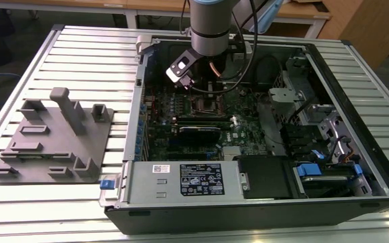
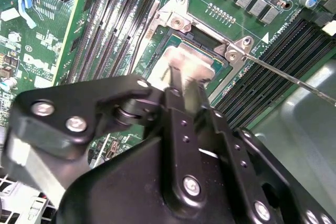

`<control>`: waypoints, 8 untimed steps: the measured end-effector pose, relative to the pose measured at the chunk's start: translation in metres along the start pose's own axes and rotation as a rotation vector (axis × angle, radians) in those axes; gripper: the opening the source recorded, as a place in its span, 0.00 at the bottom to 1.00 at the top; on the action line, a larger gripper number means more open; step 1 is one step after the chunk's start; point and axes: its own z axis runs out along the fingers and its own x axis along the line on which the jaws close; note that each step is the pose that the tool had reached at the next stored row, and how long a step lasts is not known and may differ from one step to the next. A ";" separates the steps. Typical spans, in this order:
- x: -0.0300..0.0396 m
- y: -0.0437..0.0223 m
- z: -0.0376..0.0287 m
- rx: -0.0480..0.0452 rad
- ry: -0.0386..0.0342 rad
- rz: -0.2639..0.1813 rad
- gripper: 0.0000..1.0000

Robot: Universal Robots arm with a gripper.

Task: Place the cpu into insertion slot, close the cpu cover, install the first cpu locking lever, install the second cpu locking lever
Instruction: 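Place the cpu into insertion slot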

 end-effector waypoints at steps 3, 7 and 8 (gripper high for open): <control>0.0000 0.0000 0.0000 0.0000 0.0000 0.000 0.17; 0.0000 0.0000 -0.0001 0.0000 0.0000 0.000 0.10; 0.0000 0.0000 -0.0001 0.0000 0.0000 0.000 0.10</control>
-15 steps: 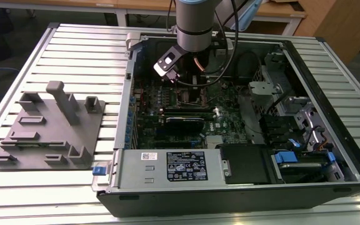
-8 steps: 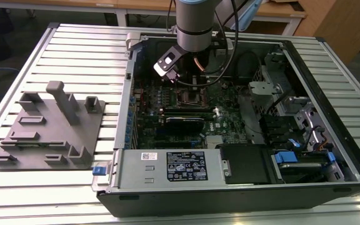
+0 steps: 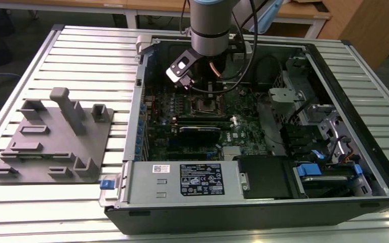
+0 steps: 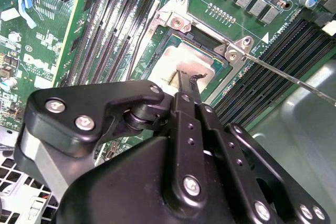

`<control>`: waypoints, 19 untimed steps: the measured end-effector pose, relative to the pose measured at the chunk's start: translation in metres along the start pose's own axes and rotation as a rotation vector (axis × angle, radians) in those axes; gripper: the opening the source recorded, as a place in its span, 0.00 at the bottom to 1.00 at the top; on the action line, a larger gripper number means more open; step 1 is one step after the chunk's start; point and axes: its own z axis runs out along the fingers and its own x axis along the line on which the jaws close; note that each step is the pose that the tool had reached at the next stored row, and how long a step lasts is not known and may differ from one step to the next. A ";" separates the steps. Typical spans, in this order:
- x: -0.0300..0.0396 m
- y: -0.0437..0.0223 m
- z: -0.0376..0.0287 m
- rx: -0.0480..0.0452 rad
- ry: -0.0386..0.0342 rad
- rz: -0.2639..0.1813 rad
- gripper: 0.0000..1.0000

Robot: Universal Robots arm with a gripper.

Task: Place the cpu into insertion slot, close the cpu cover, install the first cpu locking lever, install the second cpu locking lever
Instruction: 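Place the cpu into insertion slot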

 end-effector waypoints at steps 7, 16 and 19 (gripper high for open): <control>0.0000 0.0000 -0.0001 0.0000 0.0000 0.000 0.10; 0.0000 0.0000 -0.0001 0.0111 0.0000 0.000 0.10; 0.0000 0.0000 -0.0001 0.0137 -0.0002 0.000 0.10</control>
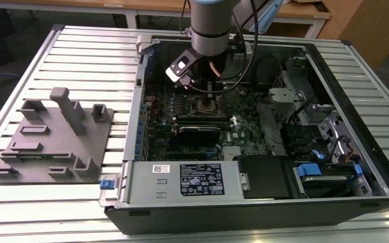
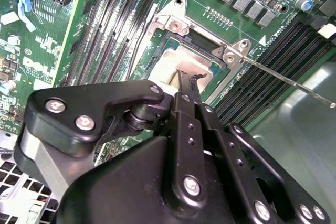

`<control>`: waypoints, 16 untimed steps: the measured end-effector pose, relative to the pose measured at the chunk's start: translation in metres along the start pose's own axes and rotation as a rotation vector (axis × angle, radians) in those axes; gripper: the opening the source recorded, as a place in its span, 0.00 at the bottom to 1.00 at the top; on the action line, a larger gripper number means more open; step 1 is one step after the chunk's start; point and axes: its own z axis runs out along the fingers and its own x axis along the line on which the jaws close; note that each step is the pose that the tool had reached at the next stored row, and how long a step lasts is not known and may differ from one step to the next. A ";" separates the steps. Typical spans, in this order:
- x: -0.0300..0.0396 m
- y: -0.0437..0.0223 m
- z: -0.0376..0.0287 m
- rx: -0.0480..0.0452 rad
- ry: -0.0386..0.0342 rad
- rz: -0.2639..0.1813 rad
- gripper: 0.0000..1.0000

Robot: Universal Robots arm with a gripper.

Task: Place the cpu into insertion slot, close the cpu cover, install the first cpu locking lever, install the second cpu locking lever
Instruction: 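Place the cpu into insertion slot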

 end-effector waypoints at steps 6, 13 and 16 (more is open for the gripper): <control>0.0000 0.0000 0.0000 0.0005 0.0001 0.000 0.10; 0.0000 0.0001 0.0003 0.0332 -0.0002 0.001 0.10; 0.0000 0.0001 0.0004 0.0333 -0.0001 0.001 0.10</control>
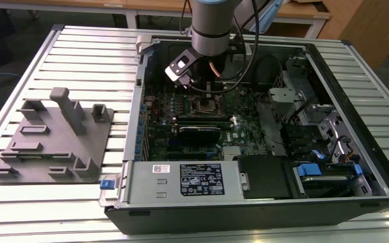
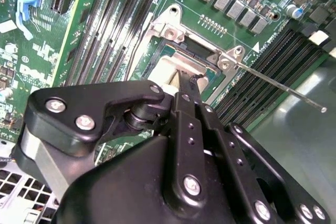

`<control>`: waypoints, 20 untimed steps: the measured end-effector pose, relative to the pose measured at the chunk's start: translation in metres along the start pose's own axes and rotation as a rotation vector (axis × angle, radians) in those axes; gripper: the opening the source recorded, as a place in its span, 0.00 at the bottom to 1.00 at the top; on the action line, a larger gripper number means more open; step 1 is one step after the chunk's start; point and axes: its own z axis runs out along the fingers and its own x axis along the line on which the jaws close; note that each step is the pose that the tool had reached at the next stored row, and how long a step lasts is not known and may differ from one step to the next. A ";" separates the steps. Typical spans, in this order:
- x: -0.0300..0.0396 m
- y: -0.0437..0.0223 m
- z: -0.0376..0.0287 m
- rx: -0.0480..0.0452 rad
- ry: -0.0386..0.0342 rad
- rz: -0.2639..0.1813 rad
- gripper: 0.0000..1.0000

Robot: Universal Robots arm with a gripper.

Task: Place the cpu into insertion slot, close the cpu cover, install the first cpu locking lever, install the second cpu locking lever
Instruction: 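Place the cpu into insertion slot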

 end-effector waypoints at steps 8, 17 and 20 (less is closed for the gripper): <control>0.0000 0.0002 0.0004 0.0362 -0.0001 0.001 0.10; 0.0000 0.0069 0.0016 0.0354 -0.0015 0.040 0.10; -0.0001 0.0073 0.0020 0.0352 -0.0017 0.048 0.10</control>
